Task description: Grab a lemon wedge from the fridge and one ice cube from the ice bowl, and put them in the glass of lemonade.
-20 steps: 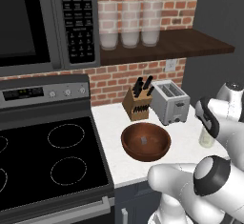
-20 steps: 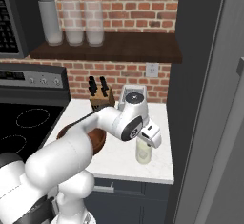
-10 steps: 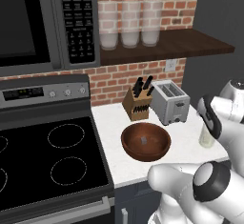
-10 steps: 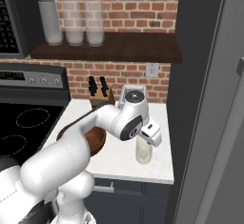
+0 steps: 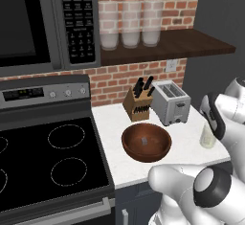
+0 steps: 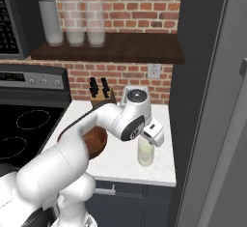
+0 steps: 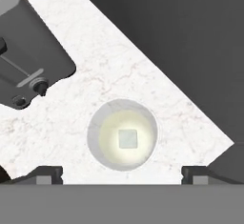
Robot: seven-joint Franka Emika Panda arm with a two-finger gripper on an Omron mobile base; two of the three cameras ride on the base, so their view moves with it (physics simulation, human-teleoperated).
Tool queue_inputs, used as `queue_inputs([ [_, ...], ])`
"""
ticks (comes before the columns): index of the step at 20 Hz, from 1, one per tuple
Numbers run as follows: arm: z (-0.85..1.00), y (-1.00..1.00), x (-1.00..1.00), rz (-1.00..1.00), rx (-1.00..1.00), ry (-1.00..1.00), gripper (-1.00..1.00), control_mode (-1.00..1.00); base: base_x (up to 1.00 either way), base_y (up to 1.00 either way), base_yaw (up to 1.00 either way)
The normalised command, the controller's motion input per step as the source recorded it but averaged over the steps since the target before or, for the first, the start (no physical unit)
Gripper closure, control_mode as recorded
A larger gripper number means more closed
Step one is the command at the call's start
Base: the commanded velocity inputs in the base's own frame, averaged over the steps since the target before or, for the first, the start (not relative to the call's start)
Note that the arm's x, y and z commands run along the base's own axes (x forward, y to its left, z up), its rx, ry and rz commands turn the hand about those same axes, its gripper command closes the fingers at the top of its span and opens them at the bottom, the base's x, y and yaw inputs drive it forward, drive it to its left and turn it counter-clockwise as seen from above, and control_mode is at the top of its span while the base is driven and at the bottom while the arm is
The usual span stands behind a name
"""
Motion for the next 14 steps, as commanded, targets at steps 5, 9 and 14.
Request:
queue_inputs([
  [5,0.0,0.01,-0.34,0.0,0.0,0.0,-1.0,-1.0,0.0,0.0,0.0],
  [9,0.0,0.12,-0.44,0.0,0.0,0.0,-1.0,-1.0,0.0,0.0,0.0],
  [14,0.07,0.34,-0.28,0.06,0.0,-0.01,-1.0,-1.0,0.0,0.0,0.0],
])
